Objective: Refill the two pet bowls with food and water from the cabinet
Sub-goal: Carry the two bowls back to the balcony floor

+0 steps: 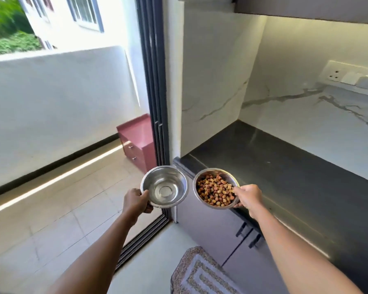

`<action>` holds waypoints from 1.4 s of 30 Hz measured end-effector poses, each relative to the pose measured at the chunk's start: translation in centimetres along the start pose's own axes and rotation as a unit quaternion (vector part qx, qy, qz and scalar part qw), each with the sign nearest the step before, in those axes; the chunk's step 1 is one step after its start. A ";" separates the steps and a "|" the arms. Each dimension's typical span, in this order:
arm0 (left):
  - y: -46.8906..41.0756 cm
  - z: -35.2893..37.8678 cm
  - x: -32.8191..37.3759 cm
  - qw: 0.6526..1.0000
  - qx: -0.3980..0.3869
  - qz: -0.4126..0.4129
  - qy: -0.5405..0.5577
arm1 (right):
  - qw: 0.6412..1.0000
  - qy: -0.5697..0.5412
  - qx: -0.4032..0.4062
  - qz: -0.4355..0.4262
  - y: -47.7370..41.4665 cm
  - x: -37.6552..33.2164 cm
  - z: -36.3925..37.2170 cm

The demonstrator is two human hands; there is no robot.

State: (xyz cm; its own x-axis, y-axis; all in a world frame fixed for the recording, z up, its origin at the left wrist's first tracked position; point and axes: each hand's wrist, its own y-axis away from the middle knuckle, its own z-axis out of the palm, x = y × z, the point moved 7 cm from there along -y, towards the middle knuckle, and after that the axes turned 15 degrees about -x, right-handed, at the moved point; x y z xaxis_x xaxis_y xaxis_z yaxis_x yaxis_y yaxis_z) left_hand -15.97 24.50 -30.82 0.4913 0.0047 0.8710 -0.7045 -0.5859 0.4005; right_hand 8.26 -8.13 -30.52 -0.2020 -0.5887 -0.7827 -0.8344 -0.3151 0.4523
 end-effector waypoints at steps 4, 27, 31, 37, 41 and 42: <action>0.7 -5.7 -3.9 0.999 0.028 -0.019 0.027 | 0.999 0.003 -0.051 -0.020 -0.6 -2.6 6.8; -2.9 -35.0 -15.7 0.953 0.253 -0.118 0.120 | 0.956 0.090 -0.248 -0.124 -11.4 -22.2 44.2; -6.8 -39.2 -15.6 0.947 0.267 -0.122 0.132 | 0.946 0.103 -0.274 -0.139 -14.8 -26.7 49.4; -12.4 -45.0 -15.0 0.931 0.296 -0.128 0.170 | 0.938 0.127 -0.281 -0.161 -19.5 -34.2 55.2; -16.0 -49.0 -14.4 0.926 0.309 -0.127 0.178 | 0.936 0.123 -0.285 -0.166 -22.7 -38.0 58.9; -17.0 -50.1 -14.3 0.926 0.308 -0.129 0.174 | 0.936 0.123 -0.286 -0.164 -23.6 -38.8 59.9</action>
State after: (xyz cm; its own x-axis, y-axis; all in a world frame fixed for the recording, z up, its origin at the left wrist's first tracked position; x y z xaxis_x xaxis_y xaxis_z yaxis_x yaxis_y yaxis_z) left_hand -36.67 75.01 -35.82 0.3311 0.4069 0.8514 -0.1079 -0.8800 0.4626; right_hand 5.05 66.69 -36.40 0.2010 -0.5219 -0.8290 -0.4053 -0.8148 0.4147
